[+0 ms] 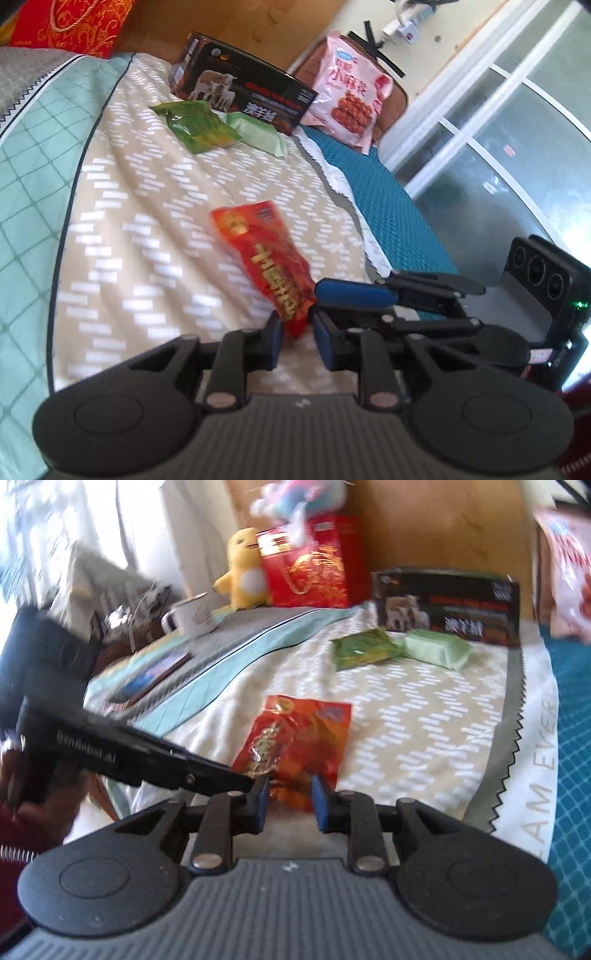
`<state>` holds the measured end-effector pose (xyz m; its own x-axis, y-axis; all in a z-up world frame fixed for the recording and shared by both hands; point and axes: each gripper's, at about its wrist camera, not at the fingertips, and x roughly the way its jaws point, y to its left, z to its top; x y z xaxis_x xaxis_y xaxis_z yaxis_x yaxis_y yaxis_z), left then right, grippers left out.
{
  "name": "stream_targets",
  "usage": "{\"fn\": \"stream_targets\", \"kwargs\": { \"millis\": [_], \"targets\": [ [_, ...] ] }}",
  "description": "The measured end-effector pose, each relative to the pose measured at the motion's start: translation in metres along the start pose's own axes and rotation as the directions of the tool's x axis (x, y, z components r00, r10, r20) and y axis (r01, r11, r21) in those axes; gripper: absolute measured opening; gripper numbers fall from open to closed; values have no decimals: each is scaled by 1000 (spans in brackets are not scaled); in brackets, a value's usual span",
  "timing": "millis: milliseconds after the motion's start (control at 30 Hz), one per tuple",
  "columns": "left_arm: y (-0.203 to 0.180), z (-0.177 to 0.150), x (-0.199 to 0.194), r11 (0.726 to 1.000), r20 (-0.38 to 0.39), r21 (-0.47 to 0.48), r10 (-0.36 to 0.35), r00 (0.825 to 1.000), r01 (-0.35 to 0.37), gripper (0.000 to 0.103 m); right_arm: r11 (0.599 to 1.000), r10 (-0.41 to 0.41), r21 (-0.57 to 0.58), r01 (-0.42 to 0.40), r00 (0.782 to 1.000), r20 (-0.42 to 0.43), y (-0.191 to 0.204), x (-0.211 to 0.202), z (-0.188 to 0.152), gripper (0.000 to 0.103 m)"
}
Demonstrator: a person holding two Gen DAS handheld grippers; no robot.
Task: Organize snacks
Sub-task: 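Grasp the red spicy snack pack with the right gripper, then lift the red pack into the tin box and release it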
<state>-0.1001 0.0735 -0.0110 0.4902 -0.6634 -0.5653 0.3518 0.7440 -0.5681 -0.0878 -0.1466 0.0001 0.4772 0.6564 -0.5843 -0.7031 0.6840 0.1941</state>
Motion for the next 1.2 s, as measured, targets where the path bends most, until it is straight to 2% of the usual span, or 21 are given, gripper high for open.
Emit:
{"fn": "stream_targets", "kwargs": {
  "millis": [67, 167, 233, 267, 333, 533, 567, 700, 800, 867, 933, 1067, 1200],
  "targets": [
    [-1, 2, -9, 1000, 20, 11, 1, 1000, -1, 39, 1000, -19, 7, 19, 999, 39, -3, -8, 2, 29],
    [2, 12, -18, 1000, 64, -4, 6, 998, -5, 55, 999, -51, 6, 51, 998, 37, -9, -10, 1, 33],
    [9, 19, -14, 999, 52, -52, 2, 999, 1, 59, 998, -67, -13, 67, 998, 17, -10, -7, -2, 36],
    [14, 22, -9, 996, 40, -84, -8, 999, 11, 59, 998, -64, -20, 65, 998, 11, -10, -7, -3, 43],
    [22, 25, 0, 990, 24, -136, -36, 999, 39, 60, 999, -44, -29, 44, 999, 7, -9, -6, -5, 51],
    [26, 31, 13, 980, 43, -173, -90, 995, 96, 57, 994, -50, -101, 49, 999, -5, 2, 5, -5, 56],
    [25, 32, 14, 982, 48, -167, -79, 996, 86, 57, 993, -54, -105, 53, 999, -1, 2, 6, -5, 56],
    [17, 37, 18, 993, 57, -114, -28, 998, 35, 57, 995, -52, -80, 53, 998, 19, -2, 8, -3, 54],
    [14, 36, 18, 997, 57, -75, -12, 998, 16, 58, 996, 56, 66, -58, 998, 32, -22, 1, 1, 52],
    [17, 36, 18, 997, 58, -76, -23, 998, 27, 58, 977, 125, 170, -132, 991, 52, -38, -2, 3, 45],
    [23, 35, 17, 993, 64, -102, -48, 997, 54, 58, 956, 160, 238, -172, 985, 70, -48, -3, 3, 39],
    [39, 34, 15, 976, 79, -177, -116, 990, 129, 58, 955, 140, 261, -144, 990, 34, -47, 12, 3, 28],
    [45, 35, 12, 968, 86, -209, -126, 988, 141, 58, 936, 173, 302, -179, 984, 46, -53, 17, 4, 24]
  ]
}}
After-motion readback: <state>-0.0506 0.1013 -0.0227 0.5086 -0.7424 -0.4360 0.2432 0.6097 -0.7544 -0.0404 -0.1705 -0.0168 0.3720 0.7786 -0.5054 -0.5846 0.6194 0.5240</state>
